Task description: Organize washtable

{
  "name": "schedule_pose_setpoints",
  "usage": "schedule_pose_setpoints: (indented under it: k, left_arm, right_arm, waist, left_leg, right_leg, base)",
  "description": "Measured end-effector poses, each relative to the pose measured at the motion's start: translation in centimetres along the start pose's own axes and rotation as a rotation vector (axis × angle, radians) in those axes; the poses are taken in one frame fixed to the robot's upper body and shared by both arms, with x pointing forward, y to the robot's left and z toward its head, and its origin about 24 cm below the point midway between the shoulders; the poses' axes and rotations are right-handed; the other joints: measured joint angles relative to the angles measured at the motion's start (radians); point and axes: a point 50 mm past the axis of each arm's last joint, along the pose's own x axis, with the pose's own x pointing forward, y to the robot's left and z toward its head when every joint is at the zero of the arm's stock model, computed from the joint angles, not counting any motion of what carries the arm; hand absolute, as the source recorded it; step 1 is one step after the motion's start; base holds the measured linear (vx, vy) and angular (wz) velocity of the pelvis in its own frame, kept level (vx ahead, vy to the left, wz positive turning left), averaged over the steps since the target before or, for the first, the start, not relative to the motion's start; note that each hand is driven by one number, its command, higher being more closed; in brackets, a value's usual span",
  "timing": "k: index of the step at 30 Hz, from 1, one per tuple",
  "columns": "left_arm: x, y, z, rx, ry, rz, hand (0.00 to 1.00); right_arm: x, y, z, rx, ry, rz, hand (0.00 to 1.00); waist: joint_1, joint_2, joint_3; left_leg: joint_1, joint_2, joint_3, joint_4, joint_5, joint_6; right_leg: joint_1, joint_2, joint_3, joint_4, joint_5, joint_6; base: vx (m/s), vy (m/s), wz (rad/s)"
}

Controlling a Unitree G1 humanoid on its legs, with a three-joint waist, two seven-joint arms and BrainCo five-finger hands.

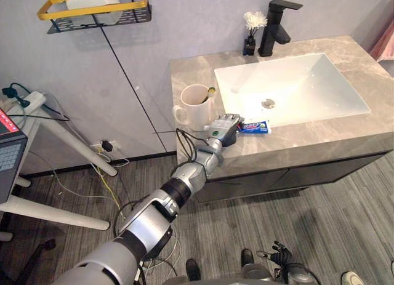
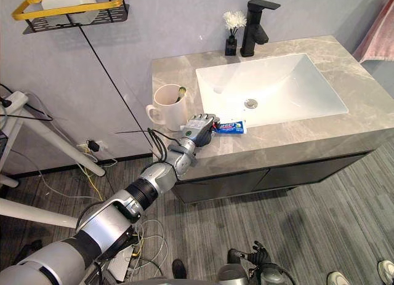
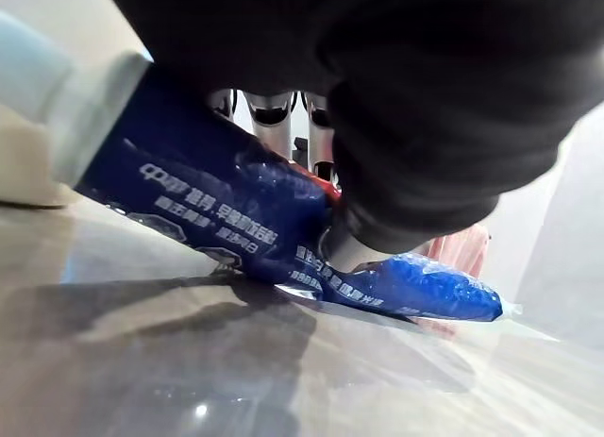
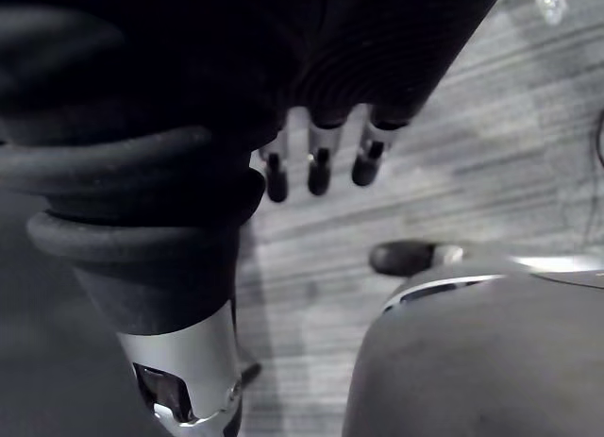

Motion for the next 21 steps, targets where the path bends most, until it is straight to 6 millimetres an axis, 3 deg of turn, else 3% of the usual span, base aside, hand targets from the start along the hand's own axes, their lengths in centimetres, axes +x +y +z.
schedule_pose_setpoints:
  k: [7,14,21]
  left_arm:
    - [-0.6,0.3,0.5,0.036,-0.074,0.016,1.00]
    - [-2.2,-0.8,2.2,-0.072,-0.137,-0.015,1.00]
    - [-3.0,-0.1,3.3,-0.195,-0.162,0.014,1.00]
  right_arm:
    - [-0.2,0.1,0.1,-0.009,-0.023,0.006,0.00]
    - [-0.2,0.4,0.1,-0.014,-0.024,0.014,0.00]
    - [-0.3,0.8,0.1,-0.016,-0.037,0.028,0.00]
  waist:
    - [-0.001,-0.003,-0.001]
    - [0.003,-0.013,-0.002]
    - [0.005,-0.015,-0.004]
  left_leg:
    - [0.004,0.000,-0.012,0.001,0.000,0.001]
    - [0.003,-0.004,-0.028,0.006,0.001,0.002]
    - [-0.006,-0.005,-0.042,0.010,0.004,0.006]
  right_leg:
    - [0.010,-0.002,-0.011,0.000,0.000,0.000]
    - [0.018,-0.006,-0.031,0.001,0.000,0.000]
    - [0.017,-0.007,-0.044,0.003,0.000,0.000]
  base:
    - [-0.02,-0.019,0.04]
    - [-0.03,-0.022,0.07]
    - [-0.04,-0.022,0.05]
